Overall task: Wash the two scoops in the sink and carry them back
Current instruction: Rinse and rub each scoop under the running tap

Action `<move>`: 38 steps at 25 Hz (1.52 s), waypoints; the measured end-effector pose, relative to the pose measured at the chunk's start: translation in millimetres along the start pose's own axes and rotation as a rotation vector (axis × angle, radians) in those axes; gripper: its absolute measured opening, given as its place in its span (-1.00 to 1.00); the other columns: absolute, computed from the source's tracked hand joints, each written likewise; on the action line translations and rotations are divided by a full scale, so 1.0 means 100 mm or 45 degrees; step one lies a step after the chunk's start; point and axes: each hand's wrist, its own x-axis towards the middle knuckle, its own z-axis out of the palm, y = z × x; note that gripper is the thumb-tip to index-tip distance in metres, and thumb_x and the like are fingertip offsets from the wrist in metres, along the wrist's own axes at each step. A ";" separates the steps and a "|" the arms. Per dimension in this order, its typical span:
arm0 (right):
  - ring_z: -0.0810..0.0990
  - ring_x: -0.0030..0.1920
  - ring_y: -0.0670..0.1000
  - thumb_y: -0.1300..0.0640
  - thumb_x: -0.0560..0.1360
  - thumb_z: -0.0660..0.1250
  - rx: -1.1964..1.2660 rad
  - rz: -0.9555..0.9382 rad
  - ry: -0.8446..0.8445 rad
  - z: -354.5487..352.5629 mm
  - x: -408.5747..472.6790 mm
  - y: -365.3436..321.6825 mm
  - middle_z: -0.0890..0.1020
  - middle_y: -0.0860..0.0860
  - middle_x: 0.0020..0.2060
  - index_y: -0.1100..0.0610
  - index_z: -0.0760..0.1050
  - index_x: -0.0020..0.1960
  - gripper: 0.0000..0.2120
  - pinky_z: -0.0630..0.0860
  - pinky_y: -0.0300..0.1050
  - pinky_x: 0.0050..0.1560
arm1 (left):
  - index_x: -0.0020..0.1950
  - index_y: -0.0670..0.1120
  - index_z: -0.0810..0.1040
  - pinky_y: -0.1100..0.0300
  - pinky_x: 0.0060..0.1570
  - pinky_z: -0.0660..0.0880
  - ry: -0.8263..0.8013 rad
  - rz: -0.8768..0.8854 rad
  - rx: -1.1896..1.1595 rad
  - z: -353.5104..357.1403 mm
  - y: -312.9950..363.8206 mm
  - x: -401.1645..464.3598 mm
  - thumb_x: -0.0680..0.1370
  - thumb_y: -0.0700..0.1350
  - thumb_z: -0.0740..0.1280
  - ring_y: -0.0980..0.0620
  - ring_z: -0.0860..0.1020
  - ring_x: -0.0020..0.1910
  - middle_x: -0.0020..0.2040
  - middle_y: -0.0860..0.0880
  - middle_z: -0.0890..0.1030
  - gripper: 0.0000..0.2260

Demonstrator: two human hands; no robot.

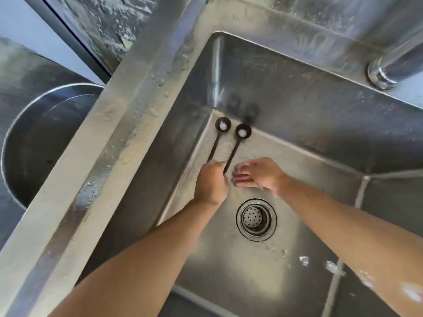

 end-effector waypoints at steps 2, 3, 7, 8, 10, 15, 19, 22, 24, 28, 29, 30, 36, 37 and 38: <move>0.75 -0.03 0.24 0.38 0.59 0.30 0.030 0.004 -0.002 0.06 0.16 0.06 0.70 0.33 -0.02 0.41 0.58 0.12 -0.85 0.73 -0.02 -0.12 | 0.06 -0.19 0.62 0.01 0.01 0.54 -0.003 0.045 0.077 0.08 0.01 0.07 0.47 -0.31 0.33 -0.19 0.59 0.00 0.00 -0.20 0.61 -0.80; 0.75 -0.05 0.23 0.39 0.58 0.31 0.047 -0.001 -0.006 0.08 0.22 0.09 0.71 0.33 -0.04 0.42 0.59 0.10 -0.85 0.73 -0.02 -0.14 | 0.07 -0.18 0.61 0.00 0.03 0.54 -0.007 0.050 0.103 0.10 0.03 0.08 0.46 -0.31 0.33 -0.18 0.58 0.01 0.02 -0.20 0.59 -0.79; 0.78 -0.15 0.17 0.41 0.53 0.37 0.026 -0.040 0.019 0.14 0.28 0.13 0.74 0.32 -0.09 0.41 0.65 0.01 -0.89 0.69 -0.11 -0.27 | 0.08 -0.20 0.61 0.02 0.02 0.54 -0.018 0.019 0.042 0.11 0.07 0.07 0.48 -0.34 0.31 -0.17 0.57 0.02 0.03 -0.19 0.58 -0.78; 0.78 -0.14 0.17 0.39 0.52 0.40 0.015 -0.043 0.030 0.15 0.27 0.12 0.74 0.31 -0.10 0.39 0.66 -0.02 -0.91 0.69 -0.11 -0.27 | 0.06 -0.20 0.61 0.03 -0.03 0.53 -0.012 -0.004 -0.002 0.10 0.08 0.06 0.48 -0.35 0.31 -0.16 0.57 0.01 0.02 -0.19 0.58 -0.80; 0.77 -0.13 0.19 0.37 0.50 0.45 0.010 -0.046 0.036 0.14 0.24 0.12 0.74 0.29 -0.13 0.37 0.67 -0.04 -0.93 0.71 -0.08 -0.24 | 0.02 -0.21 0.62 0.07 -0.12 0.50 0.004 -0.033 -0.077 0.08 0.09 0.03 0.47 -0.36 0.32 -0.16 0.58 -0.04 -0.01 -0.19 0.57 -0.83; 0.77 -0.25 0.10 0.35 0.49 0.48 -0.048 -0.062 0.019 0.06 0.09 0.14 0.76 0.23 -0.22 0.34 0.68 -0.04 -0.93 0.71 -0.09 -0.23 | 0.11 -0.17 0.65 0.07 -0.01 0.54 -0.010 -0.036 -0.159 0.05 0.13 -0.07 0.47 -0.35 0.36 -0.13 0.59 -0.02 0.00 -0.17 0.63 -0.75; 0.77 -0.20 0.11 0.30 0.50 0.48 -0.065 -0.093 0.040 -0.09 -0.15 0.19 0.76 0.23 -0.19 0.30 0.67 -0.01 -0.91 0.71 -0.10 -0.19 | 0.23 -0.09 0.64 0.14 0.00 0.57 -0.075 -0.129 -0.408 0.02 0.22 -0.24 0.51 -0.27 0.43 -0.04 0.65 -0.05 -0.01 -0.07 0.71 -0.70; 0.77 -0.15 0.12 0.26 0.51 0.48 -0.021 -0.113 0.078 -0.23 -0.39 0.28 0.76 0.20 -0.16 0.26 0.68 -0.03 -0.93 0.71 -0.06 -0.12 | 0.20 -0.13 0.67 0.16 0.00 0.63 -0.149 -0.242 -0.628 -0.02 0.35 -0.43 0.51 -0.19 0.48 0.02 0.68 -0.09 -0.01 -0.07 0.74 -0.74; 0.76 -0.16 0.12 0.25 0.50 0.49 0.023 -0.116 0.105 -0.31 -0.61 0.34 0.76 0.19 -0.17 0.24 0.69 -0.05 -0.94 0.70 -0.04 -0.10 | 0.14 -0.20 0.68 0.12 -0.17 0.69 -0.221 -0.351 -0.802 -0.07 0.47 -0.59 0.50 -0.23 0.48 -0.01 0.69 -0.15 -0.02 -0.15 0.73 -0.78; 0.75 -0.20 0.09 0.25 0.51 0.48 0.172 -0.147 0.206 -0.36 -1.09 0.48 0.76 0.20 -0.16 0.21 0.68 -0.08 -0.98 0.68 -0.10 -0.17 | 0.15 -0.31 0.60 -0.05 -0.26 0.70 -0.437 -0.512 -1.157 -0.25 0.74 -0.94 0.49 -0.43 0.40 -0.18 0.67 -0.10 -0.01 -0.27 0.65 -0.76; 0.75 -0.20 0.10 0.24 0.51 0.47 0.243 -0.160 0.219 -0.36 -1.21 0.51 0.76 0.20 -0.16 0.21 0.68 -0.08 -0.97 0.67 -0.12 -0.19 | 0.14 -0.30 0.60 -0.04 -0.25 0.70 -0.490 -0.495 -1.198 -0.30 0.79 -1.03 0.49 -0.47 0.38 -0.19 0.67 -0.10 -0.02 -0.27 0.64 -0.75; 0.75 -0.20 0.12 0.24 0.50 0.47 0.325 -0.177 0.212 -0.34 -1.33 0.54 0.76 0.19 -0.16 0.20 0.67 -0.08 -0.97 0.66 -0.13 -0.21 | 0.14 -0.28 0.60 -0.03 -0.23 0.70 -0.534 -0.477 -1.236 -0.34 0.84 -1.10 0.48 -0.49 0.37 -0.19 0.68 -0.10 -0.03 -0.27 0.66 -0.73; 0.74 -0.21 0.20 0.23 0.58 0.31 0.781 -0.158 0.145 -0.16 -1.86 0.65 0.75 0.19 -0.10 0.17 0.64 -0.01 -0.87 0.59 -0.05 -0.36 | 0.00 -0.09 0.68 0.09 -0.22 0.69 -0.600 -0.438 -1.347 -0.55 1.07 -1.45 0.41 -0.54 0.39 -0.08 0.74 -0.18 -0.14 -0.13 0.75 -0.62; 0.75 -0.17 0.20 0.23 0.60 0.29 0.849 -0.151 0.120 -0.11 -1.92 0.66 0.75 0.19 -0.05 0.20 0.63 0.06 -0.85 0.57 -0.07 -0.41 | 0.04 -0.14 0.69 0.09 -0.21 0.69 -0.592 -0.440 -1.339 -0.57 1.09 -1.49 0.41 -0.52 0.40 -0.12 0.74 -0.14 -0.10 -0.19 0.75 -0.65; 0.75 -0.13 0.19 0.24 0.61 0.28 0.890 -0.147 0.112 -0.07 -1.96 0.67 0.75 0.18 0.00 0.22 0.63 0.12 -0.83 0.57 -0.08 -0.41 | 0.05 -0.17 0.69 0.09 -0.20 0.69 -0.573 -0.452 -1.334 -0.58 1.10 -1.53 0.42 -0.50 0.41 -0.15 0.74 -0.13 -0.07 -0.23 0.74 -0.69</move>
